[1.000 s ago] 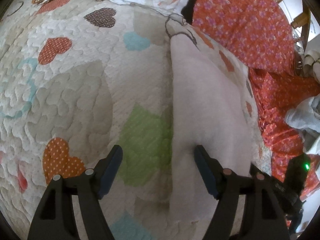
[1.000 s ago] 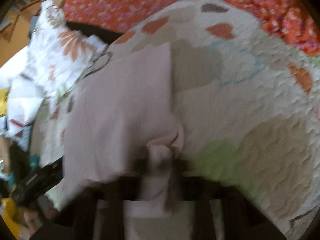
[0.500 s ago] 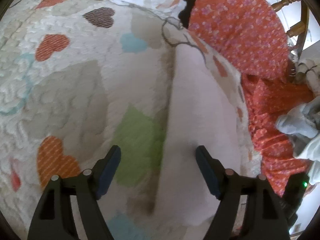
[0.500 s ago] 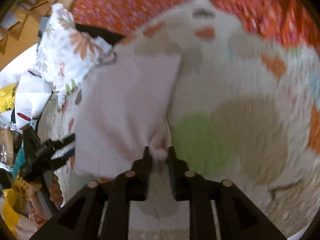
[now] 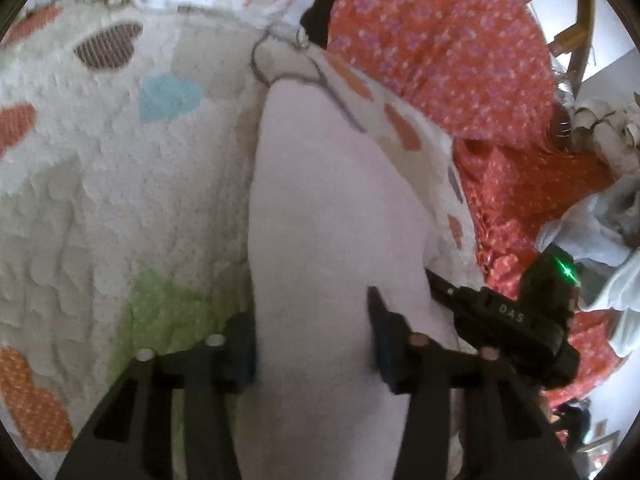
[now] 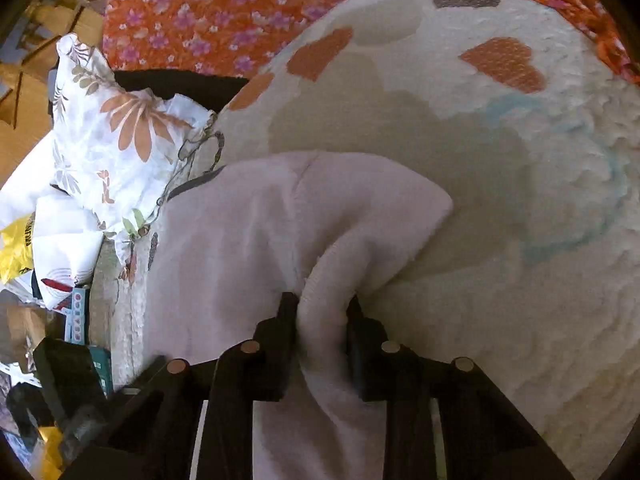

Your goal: Fold small clothes

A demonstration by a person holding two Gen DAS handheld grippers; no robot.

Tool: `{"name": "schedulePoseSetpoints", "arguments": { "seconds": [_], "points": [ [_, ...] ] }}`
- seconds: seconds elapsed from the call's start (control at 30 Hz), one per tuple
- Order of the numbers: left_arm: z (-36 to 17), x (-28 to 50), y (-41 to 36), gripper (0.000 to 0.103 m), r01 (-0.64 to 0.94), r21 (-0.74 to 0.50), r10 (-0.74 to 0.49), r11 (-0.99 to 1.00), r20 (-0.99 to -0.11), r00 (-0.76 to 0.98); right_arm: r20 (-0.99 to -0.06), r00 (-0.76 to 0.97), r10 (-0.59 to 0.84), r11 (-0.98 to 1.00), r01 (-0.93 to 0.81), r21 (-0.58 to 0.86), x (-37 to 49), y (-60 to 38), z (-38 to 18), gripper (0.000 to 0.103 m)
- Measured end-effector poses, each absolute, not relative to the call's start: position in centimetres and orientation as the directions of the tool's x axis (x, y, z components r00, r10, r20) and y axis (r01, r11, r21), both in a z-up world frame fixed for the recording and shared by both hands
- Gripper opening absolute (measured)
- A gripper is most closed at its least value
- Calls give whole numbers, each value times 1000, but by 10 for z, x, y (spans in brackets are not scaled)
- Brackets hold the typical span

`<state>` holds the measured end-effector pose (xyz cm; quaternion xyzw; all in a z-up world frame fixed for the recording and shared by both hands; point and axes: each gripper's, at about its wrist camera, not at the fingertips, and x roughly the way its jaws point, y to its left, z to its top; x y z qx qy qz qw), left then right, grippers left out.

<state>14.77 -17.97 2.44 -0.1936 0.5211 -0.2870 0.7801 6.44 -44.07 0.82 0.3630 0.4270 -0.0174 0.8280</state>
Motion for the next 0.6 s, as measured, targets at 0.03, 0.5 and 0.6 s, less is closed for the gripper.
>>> {"name": "schedulePoseSetpoints", "arguments": {
  "seconds": [0.03,0.5,0.6],
  "points": [
    [31,147,-177,35,241,-612,-657,753,-693,295,-707,647,286,731,331,597,64,-438,15,20],
    [34,160,-114,58,85,-540,-536,838,-781,320,-726,686,58,868,324,376,70,-411,68,29],
    [49,151,-106,59,117,-455,-462,883,-796,391,-691,720,64,872,296,389,57,-408,82,29]
  ]
}}
